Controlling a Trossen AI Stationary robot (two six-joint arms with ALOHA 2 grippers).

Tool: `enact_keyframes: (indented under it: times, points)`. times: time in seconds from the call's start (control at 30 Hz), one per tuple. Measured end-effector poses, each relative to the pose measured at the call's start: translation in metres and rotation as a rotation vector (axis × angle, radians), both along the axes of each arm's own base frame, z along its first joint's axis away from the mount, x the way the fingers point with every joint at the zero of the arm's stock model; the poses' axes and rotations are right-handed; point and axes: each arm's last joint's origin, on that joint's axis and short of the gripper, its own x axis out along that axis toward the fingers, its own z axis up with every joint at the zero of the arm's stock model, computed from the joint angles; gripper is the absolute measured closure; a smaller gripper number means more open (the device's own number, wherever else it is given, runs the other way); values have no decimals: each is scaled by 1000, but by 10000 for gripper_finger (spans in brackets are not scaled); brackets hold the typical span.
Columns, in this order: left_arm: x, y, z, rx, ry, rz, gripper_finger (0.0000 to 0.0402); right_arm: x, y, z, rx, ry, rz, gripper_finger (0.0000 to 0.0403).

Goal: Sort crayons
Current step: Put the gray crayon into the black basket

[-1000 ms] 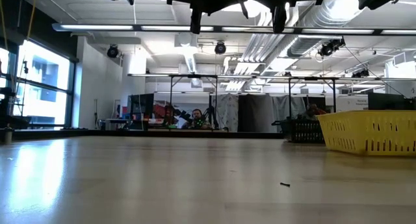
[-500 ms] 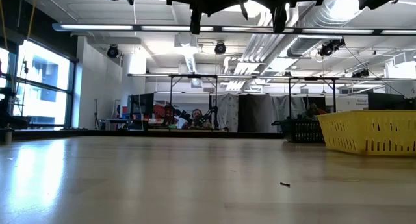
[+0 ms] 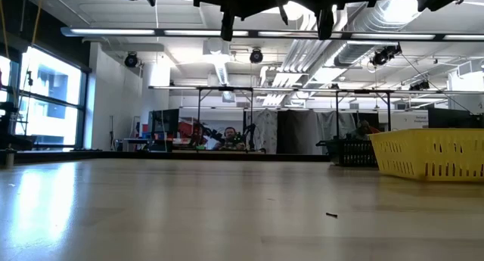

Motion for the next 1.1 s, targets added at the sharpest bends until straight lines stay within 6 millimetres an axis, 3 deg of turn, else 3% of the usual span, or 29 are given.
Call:
enact_keyframes:
  times: [0.8, 1.1]
  points:
    - [0, 0, 0, 0, 5, 0, 401, 0, 0, -1, -9, 20, 0, 403]
    - [0, 0, 1, -4, -7, 0, 402, -13, -3, 10, -21, 32, -11, 403]
